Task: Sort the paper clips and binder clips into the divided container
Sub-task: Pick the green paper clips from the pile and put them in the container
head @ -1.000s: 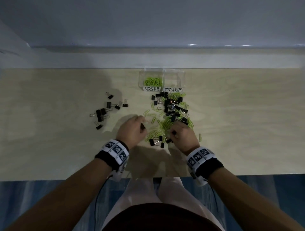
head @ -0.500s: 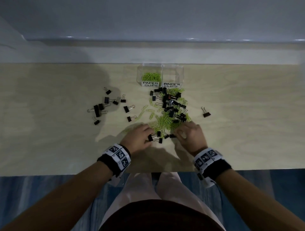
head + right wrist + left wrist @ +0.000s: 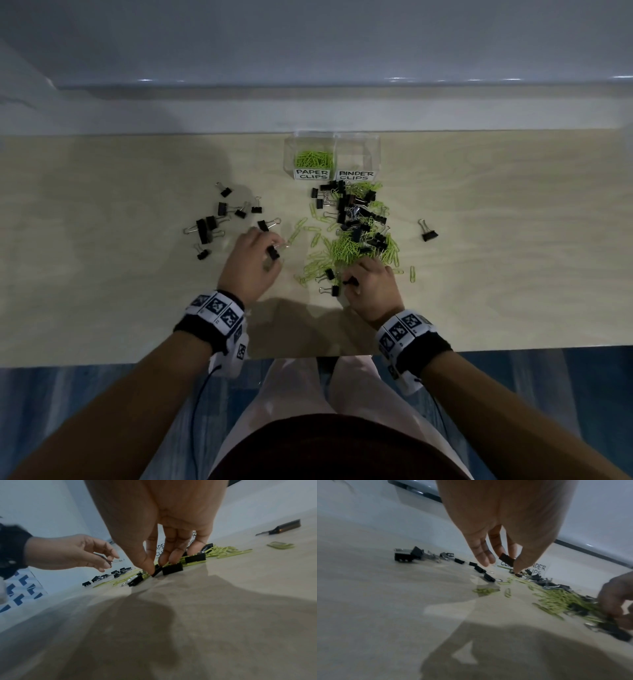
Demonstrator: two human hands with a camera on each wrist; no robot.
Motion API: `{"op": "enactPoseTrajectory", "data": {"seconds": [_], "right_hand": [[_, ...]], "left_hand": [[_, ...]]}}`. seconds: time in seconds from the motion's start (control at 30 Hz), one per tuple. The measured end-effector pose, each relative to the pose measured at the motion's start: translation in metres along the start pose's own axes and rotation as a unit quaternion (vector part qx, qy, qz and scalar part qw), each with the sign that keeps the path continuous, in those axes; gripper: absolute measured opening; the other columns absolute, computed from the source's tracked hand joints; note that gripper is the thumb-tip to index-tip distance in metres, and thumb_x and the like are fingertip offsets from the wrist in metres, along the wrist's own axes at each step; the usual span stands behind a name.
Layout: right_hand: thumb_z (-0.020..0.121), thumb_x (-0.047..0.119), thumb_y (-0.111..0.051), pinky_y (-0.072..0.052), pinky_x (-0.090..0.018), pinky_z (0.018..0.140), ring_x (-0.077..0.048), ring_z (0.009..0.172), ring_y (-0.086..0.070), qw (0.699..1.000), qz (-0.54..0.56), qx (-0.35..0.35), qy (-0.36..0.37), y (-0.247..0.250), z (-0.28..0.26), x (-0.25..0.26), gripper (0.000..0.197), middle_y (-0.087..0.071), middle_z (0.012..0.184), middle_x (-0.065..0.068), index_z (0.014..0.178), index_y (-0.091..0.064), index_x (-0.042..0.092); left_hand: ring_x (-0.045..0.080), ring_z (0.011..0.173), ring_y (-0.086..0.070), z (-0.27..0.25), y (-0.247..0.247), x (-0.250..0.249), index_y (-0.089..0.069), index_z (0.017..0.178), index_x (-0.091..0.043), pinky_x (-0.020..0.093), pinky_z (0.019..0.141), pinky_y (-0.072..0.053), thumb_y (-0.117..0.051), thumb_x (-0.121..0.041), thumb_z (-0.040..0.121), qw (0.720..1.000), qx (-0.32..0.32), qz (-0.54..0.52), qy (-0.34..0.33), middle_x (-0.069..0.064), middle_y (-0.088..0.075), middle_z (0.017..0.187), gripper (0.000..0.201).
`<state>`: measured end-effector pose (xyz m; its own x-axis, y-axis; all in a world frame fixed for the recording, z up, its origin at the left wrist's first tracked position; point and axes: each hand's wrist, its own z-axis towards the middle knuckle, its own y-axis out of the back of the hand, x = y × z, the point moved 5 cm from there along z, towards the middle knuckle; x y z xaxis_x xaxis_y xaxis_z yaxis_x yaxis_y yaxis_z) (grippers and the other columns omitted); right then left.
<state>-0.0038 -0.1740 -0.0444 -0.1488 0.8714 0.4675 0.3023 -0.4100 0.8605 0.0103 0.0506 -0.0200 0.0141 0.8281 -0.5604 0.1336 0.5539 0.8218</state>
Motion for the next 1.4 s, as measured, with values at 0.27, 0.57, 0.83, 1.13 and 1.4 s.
{"op": "enactPoseTrajectory", "data": {"seconds": [0.27, 0.57, 0.83, 1.13, 1.4], "right_hand": [[0.065, 0.007, -0.060, -0.037, -0.034, 0.070, -0.028, 0.079, -0.056, 0.999, 0.039, -0.008, -0.005, 0.002, -0.004, -0.001, 0.018, -0.064, 0.081, -0.003, 0.081, -0.061, 0.014], [0.067, 0.019, -0.068, -0.043, -0.037, 0.068, -0.031, 0.081, -0.055, 0.999, -0.049, -0.008, 0.006, 0.001, -0.002, 0.005, 0.023, -0.059, 0.083, -0.006, 0.090, -0.070, 0.022], [0.067, 0.024, -0.041, -0.039, -0.036, 0.065, -0.028, 0.072, -0.057, 0.998, -0.023, -0.018, 0.062, 0.003, -0.005, 0.009, 0.021, -0.061, 0.075, -0.004, 0.072, -0.060, 0.016], [0.077, 0.015, -0.063, -0.041, -0.037, 0.077, -0.022, 0.079, -0.055, 0.985, 0.016, -0.159, -0.065, 0.056, -0.008, -0.061, 0.002, -0.062, 0.081, -0.001, 0.079, -0.063, 0.014], [0.073, 0.015, -0.075, -0.046, -0.026, 0.058, -0.019, 0.065, -0.052, 0.988, 0.057, -0.145, -0.001, 0.032, -0.014, -0.035, 0.016, -0.058, 0.078, -0.007, 0.077, -0.062, 0.005]], "left_hand": [[0.017, 0.113, -0.040, -0.003, -0.052, -0.060, -0.054, 0.126, -0.017, 0.030, 0.097, -0.039, -0.057, -0.025, 0.089, 0.982, 0.135, 0.052, -0.117, 0.001, -0.050, 0.119, 0.038], [0.023, 0.114, -0.042, 0.004, -0.069, -0.067, -0.059, 0.113, -0.009, 0.035, 0.097, -0.039, -0.056, -0.023, 0.090, 0.977, 0.153, 0.093, -0.112, 0.006, -0.053, 0.117, 0.027], [0.017, 0.091, -0.054, 0.009, -0.014, -0.019, -0.057, 0.100, -0.012, 0.031, 0.079, -0.049, -0.058, -0.021, 0.089, 1.000, 0.006, -0.001, -0.007, 0.003, -0.058, 0.100, 0.014], [0.013, 0.092, -0.049, -0.008, -0.038, -0.043, -0.062, 0.098, -0.011, 0.030, 0.082, -0.047, -0.059, -0.027, 0.089, 0.996, 0.053, 0.014, -0.066, 0.003, -0.055, 0.104, 0.018], [0.020, 0.092, -0.053, -0.020, -0.088, -0.075, -0.055, 0.098, -0.013, 0.035, 0.078, -0.050, -0.059, -0.039, 0.087, 0.989, 0.141, 0.046, -0.006, 0.003, -0.053, 0.104, 0.029]]}}
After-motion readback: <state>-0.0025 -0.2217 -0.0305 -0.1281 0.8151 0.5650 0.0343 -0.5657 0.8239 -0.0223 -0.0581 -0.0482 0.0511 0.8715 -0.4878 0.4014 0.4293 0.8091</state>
